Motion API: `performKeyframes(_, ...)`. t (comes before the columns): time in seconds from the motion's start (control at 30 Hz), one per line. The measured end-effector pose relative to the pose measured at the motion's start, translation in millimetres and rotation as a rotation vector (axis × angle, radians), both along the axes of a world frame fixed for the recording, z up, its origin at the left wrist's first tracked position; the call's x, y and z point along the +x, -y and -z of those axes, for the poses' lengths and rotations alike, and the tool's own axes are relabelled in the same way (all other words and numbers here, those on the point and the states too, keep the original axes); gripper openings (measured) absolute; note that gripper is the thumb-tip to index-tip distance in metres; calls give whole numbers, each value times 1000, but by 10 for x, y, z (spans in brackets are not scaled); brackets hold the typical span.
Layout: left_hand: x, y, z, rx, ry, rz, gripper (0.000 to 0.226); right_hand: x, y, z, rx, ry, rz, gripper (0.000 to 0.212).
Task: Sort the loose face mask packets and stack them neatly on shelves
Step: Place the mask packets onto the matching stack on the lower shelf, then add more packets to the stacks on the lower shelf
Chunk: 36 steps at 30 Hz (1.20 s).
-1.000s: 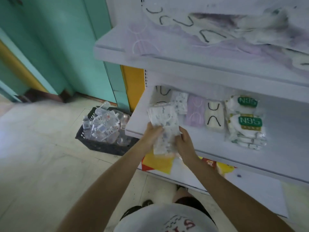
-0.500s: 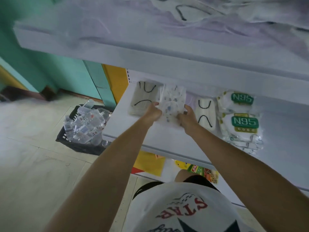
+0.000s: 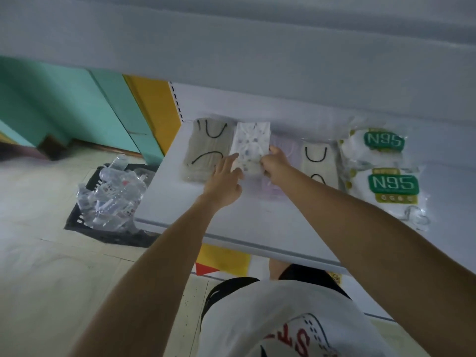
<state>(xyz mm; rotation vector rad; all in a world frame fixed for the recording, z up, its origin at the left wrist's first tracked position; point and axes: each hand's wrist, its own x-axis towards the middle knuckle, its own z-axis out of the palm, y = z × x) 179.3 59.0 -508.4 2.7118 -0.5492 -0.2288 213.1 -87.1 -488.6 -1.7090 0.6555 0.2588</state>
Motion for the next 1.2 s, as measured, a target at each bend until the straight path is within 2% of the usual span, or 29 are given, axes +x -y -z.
performKeyframes(0.1, 45, 0, 18, 228, -18, 84, 50, 45, 18, 2, -126, 9, -104, 48)
performKeyframes(0.17, 58, 16, 17, 282, -17, 59, 54, 0, 35, -28, -207, 43, -160, 54)
performKeyframes(0.33, -56, 24, -106, 221, -55, 40, 40, -262, 128, -106, -379, 141, -343, 60)
performKeyframes(0.43, -208, -81, -287, 131, -73, 106, 31, -530, 203, -185, -542, 168, -516, 62)
performKeyframes(0.53, -377, -307, -600, 57, -103, 184, 32, -832, 219, -374, -674, 274, -752, 58)
performKeyframes(0.63, -560, -654, -985, 75, -120, 225, 34, -1123, 122, -684, -804, 358, -971, 55)
performKeyframes(0.83, -960, -1301, -1733, 179, 25, 353, 39, -1749, -437, -1381, -958, 550, -1156, 50)
performKeyframes(0.9, -1144, -1425, -2029, 174, 144, 442, 37, -1942, -638, -1645, -986, 780, -1165, 45)
performKeyframes(1.0, -1428, -1570, -2606, 25, 536, 654, 32, -2160, -807, -2049, -1010, 1157, -1136, 37)
performKeyframes(1.1, -1498, -1654, -3173, -8, 825, 734, 34, -2233, -859, -2490, -1080, 1338, -1041, 33)
performKeyframes(1.2, -1347, -1671, -3591, 13, 937, 652, 38, -2145, -849, -2944, -1144, 1459, -929, 25)
